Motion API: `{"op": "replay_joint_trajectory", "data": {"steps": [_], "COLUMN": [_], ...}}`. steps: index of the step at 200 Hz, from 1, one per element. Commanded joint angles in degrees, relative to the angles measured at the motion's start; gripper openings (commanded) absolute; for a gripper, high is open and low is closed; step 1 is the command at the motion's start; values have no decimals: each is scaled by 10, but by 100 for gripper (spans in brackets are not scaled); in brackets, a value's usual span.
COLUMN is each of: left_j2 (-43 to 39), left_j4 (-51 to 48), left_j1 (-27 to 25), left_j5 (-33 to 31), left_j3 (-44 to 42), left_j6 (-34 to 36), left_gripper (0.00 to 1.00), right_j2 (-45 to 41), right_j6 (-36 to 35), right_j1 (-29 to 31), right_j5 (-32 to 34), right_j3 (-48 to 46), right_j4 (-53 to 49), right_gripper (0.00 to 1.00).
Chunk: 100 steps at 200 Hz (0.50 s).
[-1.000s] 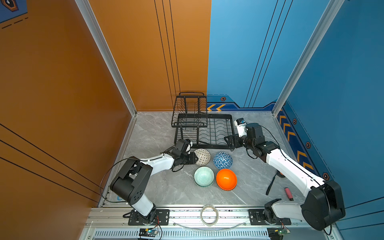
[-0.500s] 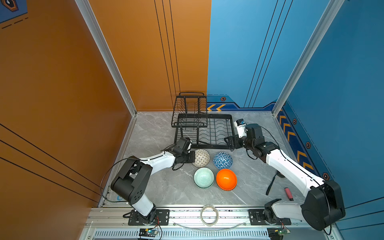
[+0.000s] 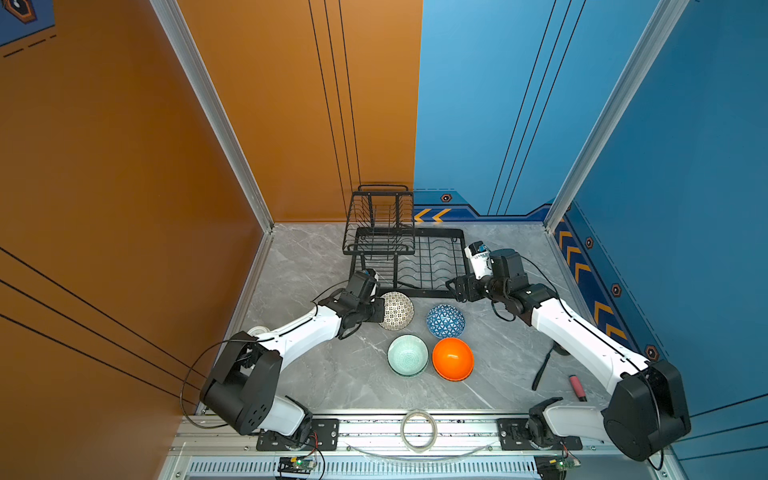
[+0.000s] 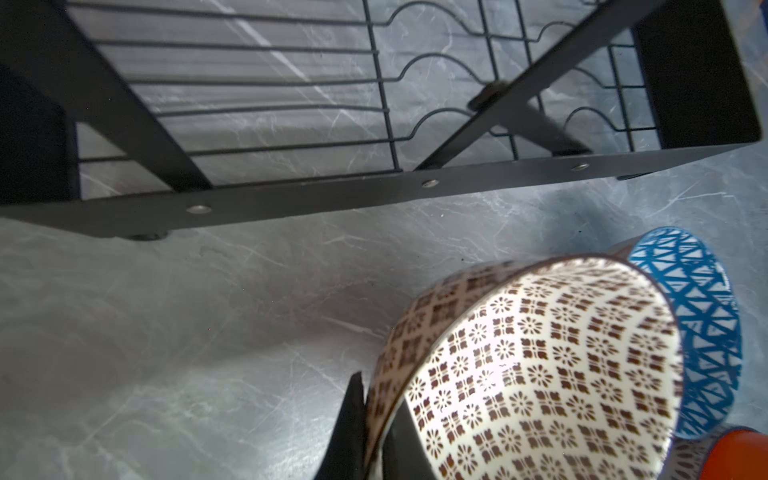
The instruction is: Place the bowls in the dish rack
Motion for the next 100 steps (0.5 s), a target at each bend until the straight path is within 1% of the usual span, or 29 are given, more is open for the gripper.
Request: {"op": "replay_joint_trajectory", "data": {"steps": [1, 25, 50, 78, 100], "left_j2": [-45, -70, -84, -85, -81], "left_j4": [9, 15, 29, 58, 73], "left_j1": [-9, -24, -51, -78, -89], "left_j5": [-40, -73, -107, -130, -132], "left_j3": [-2, 6, 20, 28, 36], "left_j6": [26, 48, 67, 78, 79], "left_gripper": [0, 0, 0, 0, 0], "right_j2": [-16, -25, -30, -30, -30], "right_j6": [5, 18, 43, 65, 75], "right_j1": [5, 12, 32, 68, 89], "right_j5": [-36, -74, -108, -113, -104], "right_j3": [21, 28, 36, 45, 45], "right_j4": [-29, -30, -23, -13, -15], "right_gripper": [100, 100, 100, 100, 97]}}
